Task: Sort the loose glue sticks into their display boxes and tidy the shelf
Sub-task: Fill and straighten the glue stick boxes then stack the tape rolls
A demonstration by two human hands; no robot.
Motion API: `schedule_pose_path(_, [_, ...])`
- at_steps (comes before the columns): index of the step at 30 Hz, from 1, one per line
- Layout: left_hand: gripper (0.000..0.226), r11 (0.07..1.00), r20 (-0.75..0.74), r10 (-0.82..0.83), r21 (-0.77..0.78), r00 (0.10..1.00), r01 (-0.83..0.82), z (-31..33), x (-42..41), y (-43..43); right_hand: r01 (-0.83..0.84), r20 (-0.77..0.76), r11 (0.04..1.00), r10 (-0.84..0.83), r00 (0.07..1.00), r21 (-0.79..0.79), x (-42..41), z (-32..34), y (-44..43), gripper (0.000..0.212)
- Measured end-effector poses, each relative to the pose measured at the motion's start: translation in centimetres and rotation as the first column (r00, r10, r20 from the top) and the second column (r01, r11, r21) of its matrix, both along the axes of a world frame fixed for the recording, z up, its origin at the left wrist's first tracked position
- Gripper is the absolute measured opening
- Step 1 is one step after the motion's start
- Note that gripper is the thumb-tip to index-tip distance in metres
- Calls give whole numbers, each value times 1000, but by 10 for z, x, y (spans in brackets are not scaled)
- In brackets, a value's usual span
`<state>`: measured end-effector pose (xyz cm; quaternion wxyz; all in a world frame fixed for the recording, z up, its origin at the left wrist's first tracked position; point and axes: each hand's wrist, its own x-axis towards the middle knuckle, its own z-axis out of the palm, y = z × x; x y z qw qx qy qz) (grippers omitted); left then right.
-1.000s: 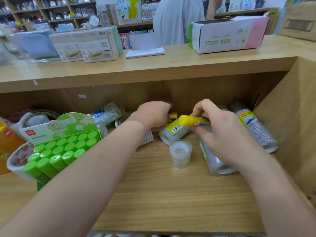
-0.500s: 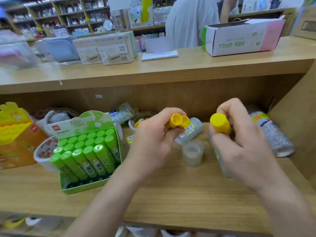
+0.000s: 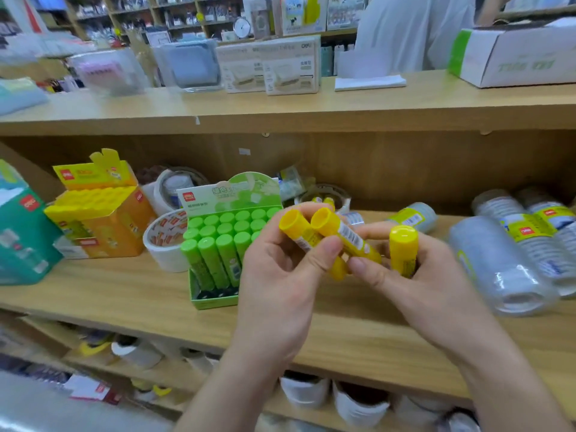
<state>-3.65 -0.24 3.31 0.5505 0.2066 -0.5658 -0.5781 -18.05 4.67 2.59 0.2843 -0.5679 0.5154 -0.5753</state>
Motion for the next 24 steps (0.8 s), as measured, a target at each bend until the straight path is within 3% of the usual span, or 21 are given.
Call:
schedule_pose_path(4, [30, 973, 110, 164, -179, 980, -143, 3, 46, -3, -5, 224, 998, -11, 975, 68, 20, -9, -2, 15])
schedule_pose_path(7, [11, 928, 281, 329, -272, 901, -254, -1, 89, -14, 27, 319, 995, -55, 946, 91, 34, -12, -4, 25])
schedule_pose_path(8, [11, 910, 351, 378, -311, 857, -275, -4, 101, -19, 47, 325, 995, -73, 943, 86, 39, -12, -6, 25])
schedule_pose_path(11, [46, 865, 468, 471, -412, 748, -286, -15, 125, -31, 135, 267, 990, -141, 953, 39, 52, -14, -11, 20])
schedule_pose_path(15, [50, 874, 510, 457, -409, 728, -262, -31, 150, -43, 179, 270, 984, -175, 947, 10, 73, -15, -19, 21])
schedule_pose_path(19, [34, 854, 595, 476, -489, 648, -179, -32, 153, -42, 296, -2, 955, -296, 955, 30, 80, -7, -26, 4])
schedule_pose_path(21, [31, 839, 646, 478, -536, 595, -93, -29, 146, -41, 384, -164, 923, -380, 910, -9, 82, -4, -28, 10])
schedule_pose_path(24, [46, 767, 700, 534, -637, 474, 78, -24, 132, -40, 447, -323, 887, -459, 828, -113, 89, -4, -34, 26])
